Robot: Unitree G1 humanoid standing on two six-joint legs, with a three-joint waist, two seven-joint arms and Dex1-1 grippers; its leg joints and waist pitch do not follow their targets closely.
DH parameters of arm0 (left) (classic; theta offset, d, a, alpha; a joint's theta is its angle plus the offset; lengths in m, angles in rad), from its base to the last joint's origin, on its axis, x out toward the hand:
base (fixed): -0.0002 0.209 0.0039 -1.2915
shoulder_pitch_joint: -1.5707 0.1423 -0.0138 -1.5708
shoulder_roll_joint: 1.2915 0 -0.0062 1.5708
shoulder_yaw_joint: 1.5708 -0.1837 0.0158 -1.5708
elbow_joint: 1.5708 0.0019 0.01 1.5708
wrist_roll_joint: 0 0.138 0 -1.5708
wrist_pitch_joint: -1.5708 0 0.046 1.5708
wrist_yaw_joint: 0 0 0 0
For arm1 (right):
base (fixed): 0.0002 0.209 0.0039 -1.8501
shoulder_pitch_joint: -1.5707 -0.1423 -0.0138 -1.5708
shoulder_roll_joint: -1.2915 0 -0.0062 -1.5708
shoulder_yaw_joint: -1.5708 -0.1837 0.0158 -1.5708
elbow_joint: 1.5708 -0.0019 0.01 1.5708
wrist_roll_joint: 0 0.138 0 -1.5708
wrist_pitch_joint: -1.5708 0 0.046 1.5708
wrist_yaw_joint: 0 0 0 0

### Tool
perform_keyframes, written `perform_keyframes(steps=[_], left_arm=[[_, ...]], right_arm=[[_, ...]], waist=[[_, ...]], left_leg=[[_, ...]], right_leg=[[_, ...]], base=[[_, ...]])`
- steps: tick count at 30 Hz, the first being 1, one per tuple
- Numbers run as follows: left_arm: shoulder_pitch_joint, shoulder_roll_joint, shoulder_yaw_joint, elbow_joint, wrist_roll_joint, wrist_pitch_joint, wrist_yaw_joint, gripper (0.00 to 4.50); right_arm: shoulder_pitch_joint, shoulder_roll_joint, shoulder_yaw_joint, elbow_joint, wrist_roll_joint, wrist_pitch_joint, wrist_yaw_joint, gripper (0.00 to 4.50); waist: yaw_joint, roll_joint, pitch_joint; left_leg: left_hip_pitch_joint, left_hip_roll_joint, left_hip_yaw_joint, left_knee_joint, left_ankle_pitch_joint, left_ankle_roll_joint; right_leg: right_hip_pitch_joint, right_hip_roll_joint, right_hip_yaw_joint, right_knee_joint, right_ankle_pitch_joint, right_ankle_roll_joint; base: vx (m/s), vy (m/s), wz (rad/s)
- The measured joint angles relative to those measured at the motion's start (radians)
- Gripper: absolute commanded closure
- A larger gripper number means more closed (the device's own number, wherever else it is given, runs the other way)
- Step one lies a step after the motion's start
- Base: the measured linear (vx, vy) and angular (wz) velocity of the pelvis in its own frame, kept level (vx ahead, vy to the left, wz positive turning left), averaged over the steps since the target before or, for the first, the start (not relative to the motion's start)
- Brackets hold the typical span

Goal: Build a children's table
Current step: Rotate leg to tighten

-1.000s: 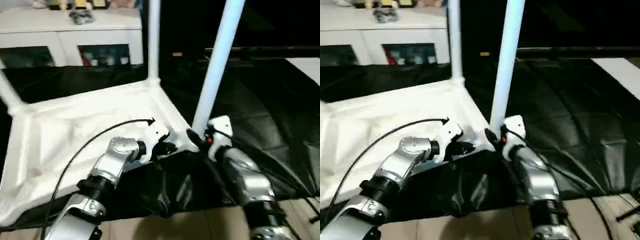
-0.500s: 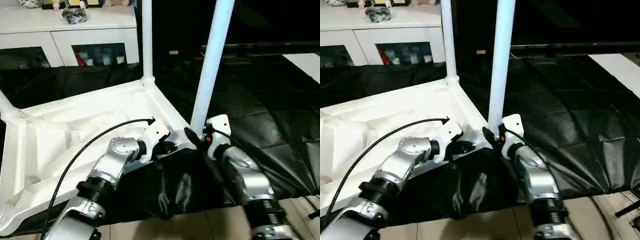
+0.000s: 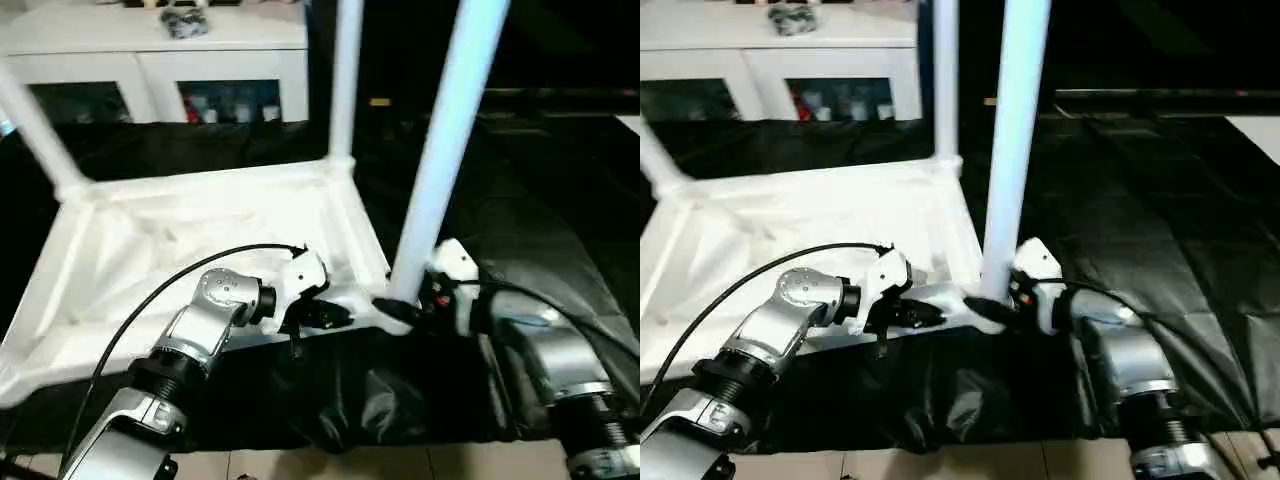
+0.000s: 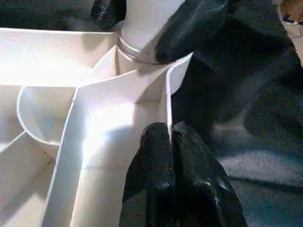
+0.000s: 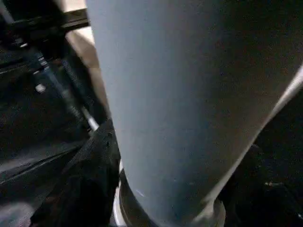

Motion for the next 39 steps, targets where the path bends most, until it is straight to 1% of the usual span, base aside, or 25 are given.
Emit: perform_keyframes(steps=[2, 6, 8, 12, 13, 19, 23, 25, 27, 29, 30, 31, 32, 33, 34, 35, 36, 37, 39], left_arm=[[-0.001, 0.007, -0.006, 0.000, -0.002, 0.000, -0.022, 4.50], [-0.001, 0.022, -0.009, 0.000, -0.007, -0.007, -0.040, 4.50], [-0.001, 0.026, -0.008, -0.003, -0.009, -0.011, -0.043, 4.50], [-0.001, 0.040, -0.008, -0.017, -0.012, -0.012, -0.062, 4.50], [-0.001, 0.041, -0.009, -0.019, -0.012, -0.012, -0.065, 4.50], [-0.007, 0.046, -0.009, -0.021, -0.018, -0.012, -0.076, 4.50], [-0.007, 0.044, -0.006, -0.031, -0.014, -0.006, -0.055, 4.50], [-0.007, 0.030, 0.005, -0.031, -0.003, 0.003, -0.006, 4.50], [-0.007, 0.009, 0.019, -0.038, 0.011, 0.022, 0.061, 4.50], [-0.007, -0.005, 0.026, -0.048, 0.019, 0.042, 0.109, 4.50], [-0.005, -0.016, 0.029, -0.058, 0.025, 0.057, 0.136, 4.50], [0.000, -0.025, 0.032, -0.074, 0.032, 0.074, 0.161, 4.50], [0.010, -0.034, 0.038, -0.098, 0.041, 0.095, 0.194, 4.50], [0.014, -0.040, 0.042, -0.109, 0.045, 0.108, 0.212, 4.50], [0.018, -0.048, 0.044, -0.120, 0.049, 0.121, 0.229, 4.50], [0.022, -0.053, 0.046, -0.129, 0.051, 0.128, 0.242, 4.50], [0.034, -0.058, 0.048, -0.150, 0.058, 0.143, 0.265, 4.50], [0.040, -0.061, 0.051, -0.161, 0.062, 0.150, 0.281, 4.50], [0.048, -0.076, 0.058, -0.181, 0.071, 0.167, 0.318, 4.50]], right_arm=[[0.000, -0.028, 0.015, -0.009, 0.001, 0.003, 0.053, 1.65], [-0.007, -0.034, 0.025, -0.010, 0.002, 0.010, 0.081, 1.65], [-0.010, -0.034, 0.027, -0.010, 0.008, 0.016, 0.081, 1.90], [-0.012, -0.041, 0.030, -0.031, 0.019, 0.040, 0.086, 2.21], [-0.012, -0.041, 0.030, -0.033, 0.020, 0.041, 0.089, 2.35], [0.001, -0.045, 0.029, -0.063, 0.019, 0.038, 0.088, 2.45], [0.017, -0.034, 0.018, -0.085, 0.019, 0.038, 0.047, 2.46], [0.031, 0.007, -0.012, -0.087, 0.014, 0.038, -0.029, 2.46], [0.040, 0.070, -0.049, -0.086, 0.003, 0.038, -0.145, 2.51], [0.042, 0.117, -0.067, -0.086, -0.009, 0.037, -0.239, 2.52], [0.045, 0.141, -0.077, -0.086, -0.013, 0.037, -0.291, 2.52], [0.047, 0.168, -0.090, -0.087, -0.014, 0.038, -0.340, 2.53], [0.051, 0.214, -0.108, -0.088, -0.024, 0.036, -0.408, 2.55], [0.050, 0.238, -0.116, -0.088, -0.033, 0.034, -0.449, 2.55], [0.049, 0.254, -0.118, -0.087, -0.036, 0.033, -0.484, 2.55], [0.049, 0.267, -0.121, -0.087, -0.040, 0.031, -0.513, 2.55], [0.042, 0.309, -0.128, -0.077, -0.053, 0.026, -0.571, 2.55], [0.040, 0.337, -0.133, -0.070, -0.065, 0.020, -0.610, 2.55], [0.023, 0.370, -0.142, -0.057, -0.080, 0.004, -0.664, 2.55]], waist=[[0.002, -0.002, 0.001], [-0.003, -0.007, 0.005], [-0.004, -0.012, 0.010], [-0.007, -0.019, 0.019], [-0.007, -0.020, 0.021], [-0.006, -0.019, 0.031], [-0.007, -0.021, 0.038], [-0.009, -0.022, 0.040], [-0.016, -0.021, 0.045], [-0.029, -0.018, 0.050], [-0.038, -0.015, 0.052], [-0.044, -0.015, 0.055], [-0.055, -0.013, 0.058], [-0.063, -0.012, 0.060], [-0.067, -0.010, 0.064], [-0.071, -0.010, 0.066], [-0.083, -0.010, 0.070], [-0.090, -0.010, 0.072], [-0.100, -0.008, 0.079]], left_leg=[[0.000, 0.000, 0.003, 0.000, 0.000, 0.000], [0.000, 0.000, 0.006, 0.000, 0.000, 0.000], [0.000, 0.000, 0.007, 0.000, 0.000, 0.000], [0.000, 0.000, 0.007, -0.002, 0.000, 0.000], [0.000, 0.000, 0.007, -0.003, 0.000, 0.000], [0.001, -0.001, 0.007, -0.008, 0.000, 0.000], [0.001, -0.001, 0.007, -0.012, 0.000, 0.000], [0.002, -0.001, 0.006, -0.014, 0.000, 0.000], [0.001, -0.002, 0.002, -0.016, 0.000, 0.000], [0.000, -0.003, -0.003, -0.019, 0.000, 0.000], [-0.001, -0.004, -0.008, -0.022, 0.000, 0.000], [-0.002, -0.004, -0.009, -0.024, 0.000, 0.000], [-0.002, -0.004, -0.012, -0.025, 0.000, 0.000], [-0.002, -0.005, -0.014, -0.026, 0.000, 0.000], [-0.001, -0.005, -0.016, -0.027, 0.000, 0.000], [-0.001, -0.005, -0.017, -0.028, 0.000, 0.000], [0.001, -0.006, -0.018, -0.029, 0.000, 0.000], [0.002, -0.006, -0.018, -0.030, 0.000, 0.000], [0.005, -0.009, -0.020, -0.035, -0.001, 0.000]], right_leg=[[0.000, 0.000, 0.003, 0.000, 0.000, 0.000], [0.001, 0.000, 0.006, 0.000, -0.004, 0.006], [0.001, 0.000, 0.007, 0.000, -0.004, 0.007], [0.000, 0.000, 0.008, 0.000, -0.004, 0.007], [0.000, 0.000, 0.008, -0.001, -0.004, 0.007], [0.000, 0.000, 0.008, -0.001, -0.005, 0.008], [0.000, 0.000, 0.008, -0.002, -0.005, 0.008], [0.000, 0.000, 0.007, -0.003, -0.005, 0.008], [0.002, 0.000, 0.003, -0.011, -0.005, 0.009], [0.004, 0.000, -0.004, -0.025, -0.005, 0.009], [0.009, 0.000, -0.010, -0.038, -0.005, 0.009], [0.010, 0.000, -0.013, -0.046, -0.005, 0.009], [0.013, -0.001, -0.019, -0.057, -0.005, 0.009], [0.016, -0.002, -0.025, -0.065, -0.005, 0.009], [0.019, -0.003, -0.029, -0.072, -0.006, 0.009], [0.020, -0.003, -0.030, -0.077, -0.006, 0.009], [0.022, -0.003, -0.030, -0.081, -0.006, 0.009], [0.023, -0.003, -0.031, -0.084, -0.006, 0.009], [0.025, -0.003, -0.033, -0.090, -0.009, 0.010]], base=[[0.000, 0.000, 0.00], [0.000, 0.000, 0.00], [0.000, 0.000, 0.00], [0.000, 0.000, 0.00], [0.000, 0.000, 0.00], [0.000, 0.000, 0.00], [0.000, 0.000, 0.00], [0.000, 0.000, 0.00], [0.000, 0.000, 0.00], [0.000, 0.000, 0.00], [0.000, 0.000, 0.00], [-0.036, 0.053, -0.12], [-0.028, 0.058, -0.14], [-0.028, 0.058, -0.14], [-0.023, 0.058, -0.16], [0.000, 0.000, 0.00], [0.000, 0.000, 0.00], [0.000, 0.000, 0.00], [0.000, 0.000, 0.00]])
